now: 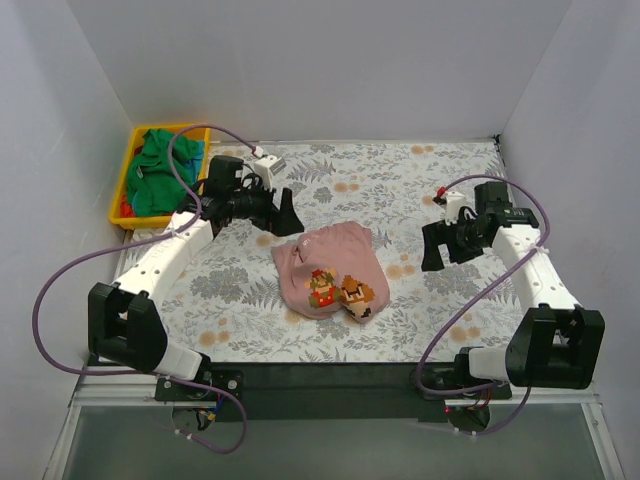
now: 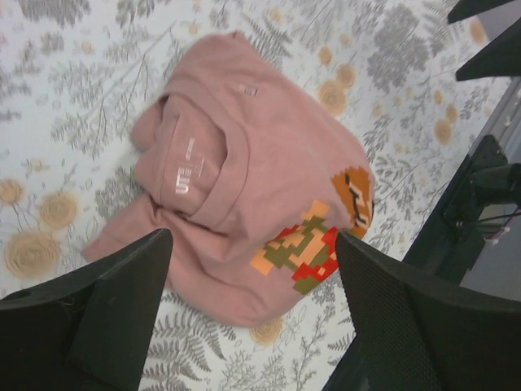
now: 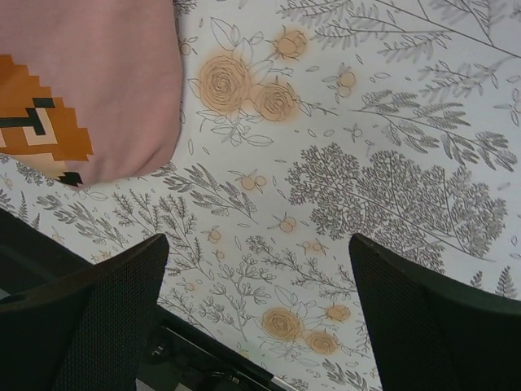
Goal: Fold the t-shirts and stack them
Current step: Move the tshirt to the center of the board, then flatten the tshirt out
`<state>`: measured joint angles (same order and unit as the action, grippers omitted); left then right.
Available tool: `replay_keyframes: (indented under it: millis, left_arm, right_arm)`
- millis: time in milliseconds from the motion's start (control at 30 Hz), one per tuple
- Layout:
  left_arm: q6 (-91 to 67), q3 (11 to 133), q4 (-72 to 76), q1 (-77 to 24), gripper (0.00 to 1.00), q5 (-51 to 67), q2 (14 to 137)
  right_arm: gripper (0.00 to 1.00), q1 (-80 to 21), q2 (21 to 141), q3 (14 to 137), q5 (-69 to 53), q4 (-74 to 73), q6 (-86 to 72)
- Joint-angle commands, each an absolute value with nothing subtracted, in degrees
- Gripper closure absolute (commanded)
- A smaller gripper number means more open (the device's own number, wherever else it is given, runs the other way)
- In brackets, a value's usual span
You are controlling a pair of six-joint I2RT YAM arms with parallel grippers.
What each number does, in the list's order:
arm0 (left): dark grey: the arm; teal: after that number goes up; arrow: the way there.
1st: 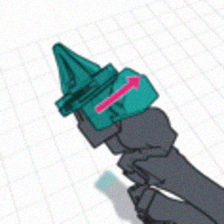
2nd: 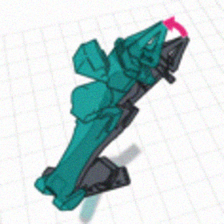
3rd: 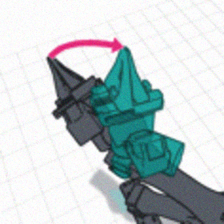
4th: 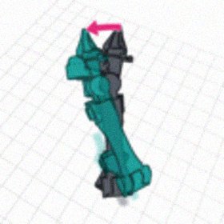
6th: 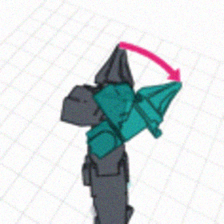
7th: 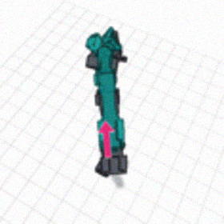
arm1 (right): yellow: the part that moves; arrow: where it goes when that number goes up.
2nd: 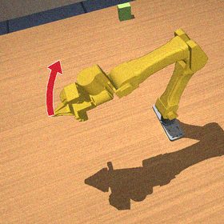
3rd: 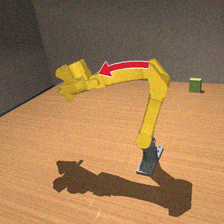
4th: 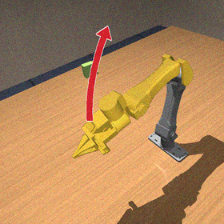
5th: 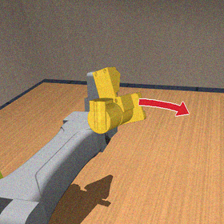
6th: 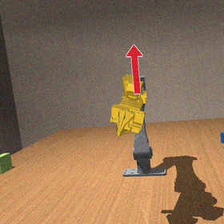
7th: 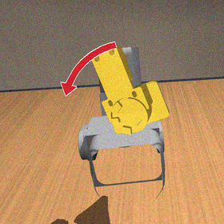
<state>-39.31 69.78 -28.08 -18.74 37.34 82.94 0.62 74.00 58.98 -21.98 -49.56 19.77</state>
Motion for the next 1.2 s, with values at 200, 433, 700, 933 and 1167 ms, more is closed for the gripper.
replay_keyframes:
  millis: [200, 433, 700, 933, 1167]
  left_arm:
    - [-34.6, 62.8, -34.3, -16.3, 0.38, 27.3, 88.2]
    - [-35.1, 64.1, -32.5, -16.3, 0.47, 22.8, 96.8]
    - [-38.1, 63.9, -31.4, -16.3, 0.46, 27.5, 101.2]
    - [-40.5, 65.4, -30.3, -16.3, 0.59, 29.6, 104.3]
    - [-42.5, 72.0, -30.9, -15.9, 0.98, 31.1, 107.3]
  right_arm:
    - [0.05, -9.5, 89.9, 69.6, -26.2, -47.5, 20.4]
    - [0.14, -13.7, 102.8, 79.3, -27.8, -44.5, 18.4]
    - [0.18, -18.1, 113.8, 89.3, -30.1, -43.2, 16.0]
    - [0.34, -20.5, 122.3, 95.6, -31.2, -43.1, 14.5]
    - [0.80, -20.1, 124.1, 102.4, -32.3, -43.9, 14.2]
